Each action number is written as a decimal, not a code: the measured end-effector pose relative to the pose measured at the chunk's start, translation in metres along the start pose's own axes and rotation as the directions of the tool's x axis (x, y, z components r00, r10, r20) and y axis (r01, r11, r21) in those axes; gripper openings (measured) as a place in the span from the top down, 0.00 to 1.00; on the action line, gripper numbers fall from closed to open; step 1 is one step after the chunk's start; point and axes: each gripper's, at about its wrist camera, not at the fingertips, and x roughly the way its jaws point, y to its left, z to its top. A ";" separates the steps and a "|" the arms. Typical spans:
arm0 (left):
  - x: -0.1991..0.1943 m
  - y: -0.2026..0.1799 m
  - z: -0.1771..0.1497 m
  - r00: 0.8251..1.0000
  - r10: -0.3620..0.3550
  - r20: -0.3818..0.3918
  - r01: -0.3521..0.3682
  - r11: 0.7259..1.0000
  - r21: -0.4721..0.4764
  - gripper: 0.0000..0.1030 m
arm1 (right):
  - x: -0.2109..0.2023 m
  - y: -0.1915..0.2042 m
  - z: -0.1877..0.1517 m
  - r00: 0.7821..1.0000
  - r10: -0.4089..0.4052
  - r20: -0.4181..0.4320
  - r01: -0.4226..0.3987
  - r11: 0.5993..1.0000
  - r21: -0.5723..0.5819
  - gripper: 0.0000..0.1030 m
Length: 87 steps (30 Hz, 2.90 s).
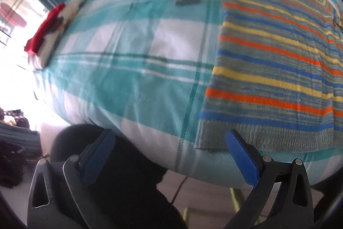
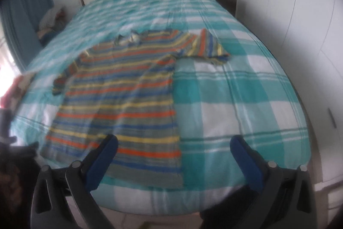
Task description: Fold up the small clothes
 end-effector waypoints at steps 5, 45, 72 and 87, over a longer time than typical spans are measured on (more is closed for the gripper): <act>0.024 0.008 -0.004 0.945 -0.325 -0.026 0.319 0.939 -0.130 0.00 | 0.049 -0.012 -0.031 0.983 0.129 -0.127 -0.125 0.991 0.036 0.00; -0.023 0.039 0.009 0.820 -0.568 0.066 0.572 0.818 -0.065 0.20 | 0.071 -0.005 -0.016 0.927 0.150 -0.344 -0.137 0.989 0.064 0.67; -0.091 0.063 0.045 0.910 -0.379 0.169 0.386 0.923 -0.008 0.28 | 0.030 -0.104 0.049 0.954 0.283 -0.098 -0.248 0.930 0.271 0.61; -0.104 -0.045 0.071 0.904 -0.388 0.180 0.373 0.921 0.112 0.25 | 0.151 -0.156 0.198 0.990 0.023 0.136 -0.053 0.974 0.221 0.94</act>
